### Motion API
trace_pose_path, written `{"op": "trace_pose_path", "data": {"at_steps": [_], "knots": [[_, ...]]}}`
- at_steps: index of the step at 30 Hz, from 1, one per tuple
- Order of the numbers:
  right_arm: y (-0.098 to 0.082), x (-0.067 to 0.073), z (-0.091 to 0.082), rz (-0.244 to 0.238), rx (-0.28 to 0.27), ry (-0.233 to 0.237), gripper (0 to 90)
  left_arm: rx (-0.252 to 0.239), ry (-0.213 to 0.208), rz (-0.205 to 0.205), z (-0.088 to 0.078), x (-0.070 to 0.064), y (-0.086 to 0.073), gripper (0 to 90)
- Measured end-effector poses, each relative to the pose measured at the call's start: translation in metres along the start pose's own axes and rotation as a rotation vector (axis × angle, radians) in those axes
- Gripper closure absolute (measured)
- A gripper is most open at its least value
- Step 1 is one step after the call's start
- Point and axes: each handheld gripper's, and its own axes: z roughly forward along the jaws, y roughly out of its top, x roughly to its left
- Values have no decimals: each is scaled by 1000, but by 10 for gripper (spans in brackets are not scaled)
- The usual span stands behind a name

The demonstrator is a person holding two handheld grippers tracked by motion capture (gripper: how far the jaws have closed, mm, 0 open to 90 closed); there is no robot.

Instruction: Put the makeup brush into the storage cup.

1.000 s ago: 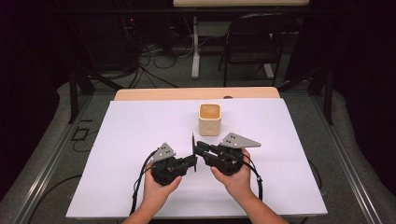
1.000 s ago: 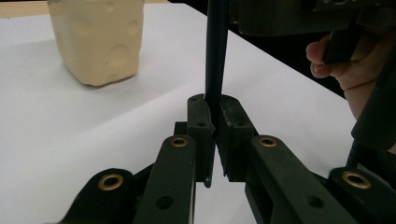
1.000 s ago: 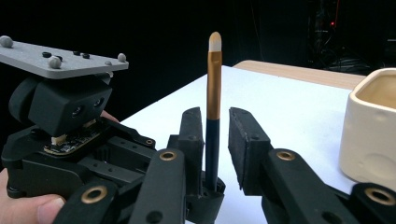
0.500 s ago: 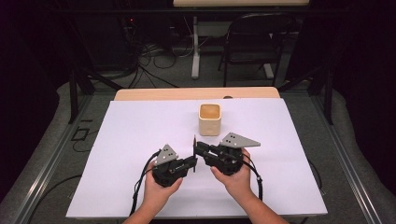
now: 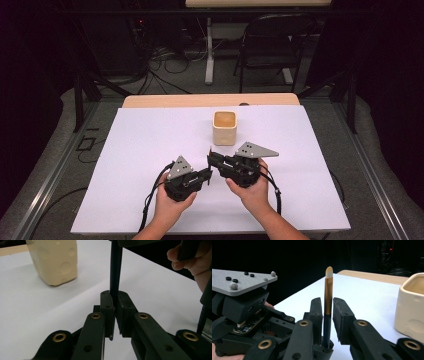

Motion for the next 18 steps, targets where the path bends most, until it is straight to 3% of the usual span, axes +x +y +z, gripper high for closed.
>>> {"op": "trace_pose_path", "data": {"at_steps": [18], "knots": [[-1, -1, 1, 23, 10, 6, 821, 5, 7, 18, 1, -2, 0, 840]]}}
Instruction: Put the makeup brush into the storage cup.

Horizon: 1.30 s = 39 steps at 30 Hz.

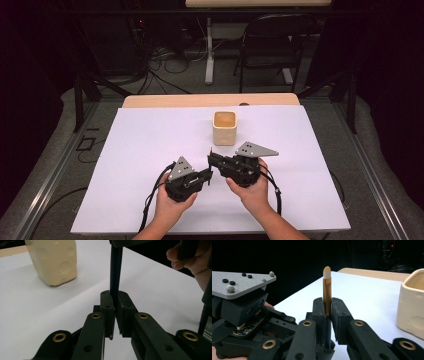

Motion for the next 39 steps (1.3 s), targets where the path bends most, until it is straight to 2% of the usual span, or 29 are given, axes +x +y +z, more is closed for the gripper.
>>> {"op": "trace_pose_path", "data": {"at_steps": [33, 39], "knots": [[0, -1, -1, -15, 9, -13, 840, -3, -4, -5, 0, 1, -1, 831], [0, -1, -1, -17, 2, -13, 840, -7, -4, -4, 0, 1, 0, 787]]}}
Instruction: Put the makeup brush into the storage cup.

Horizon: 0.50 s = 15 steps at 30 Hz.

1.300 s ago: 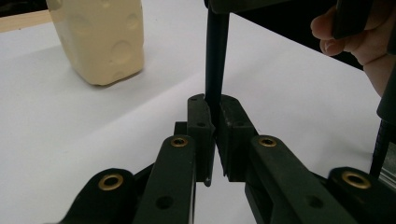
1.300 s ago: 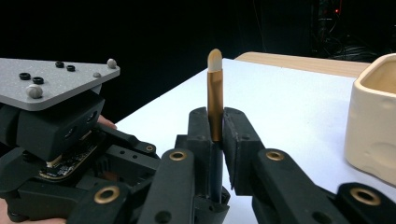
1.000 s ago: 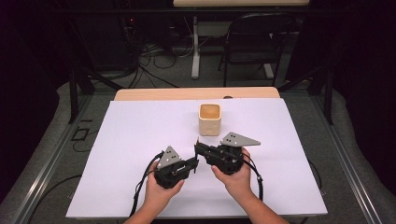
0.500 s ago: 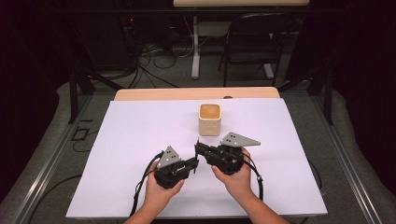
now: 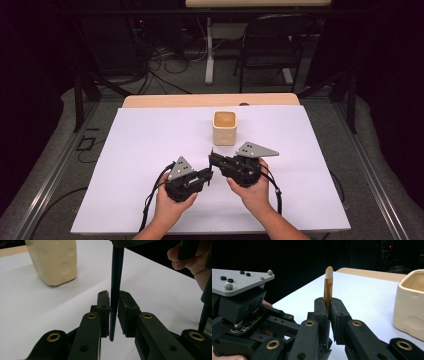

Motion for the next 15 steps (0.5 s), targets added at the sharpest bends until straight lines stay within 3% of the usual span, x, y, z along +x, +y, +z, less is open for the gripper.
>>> {"op": "trace_pose_path", "data": {"at_steps": [15], "knots": [[-1, -5, -3, -6, -10, -29, 840, -11, -3, -15, -2, 3, -1, 656]]}}
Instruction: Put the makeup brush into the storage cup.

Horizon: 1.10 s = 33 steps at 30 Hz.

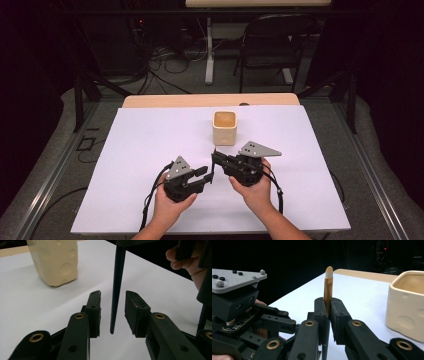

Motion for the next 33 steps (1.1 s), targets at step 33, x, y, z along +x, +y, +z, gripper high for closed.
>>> {"op": "trace_pose_path", "data": {"at_steps": [33], "knots": [[3, -33, -19, -60, -20, -164, 840, 25, 83, -1, -22, 22, -6, 552]]}}
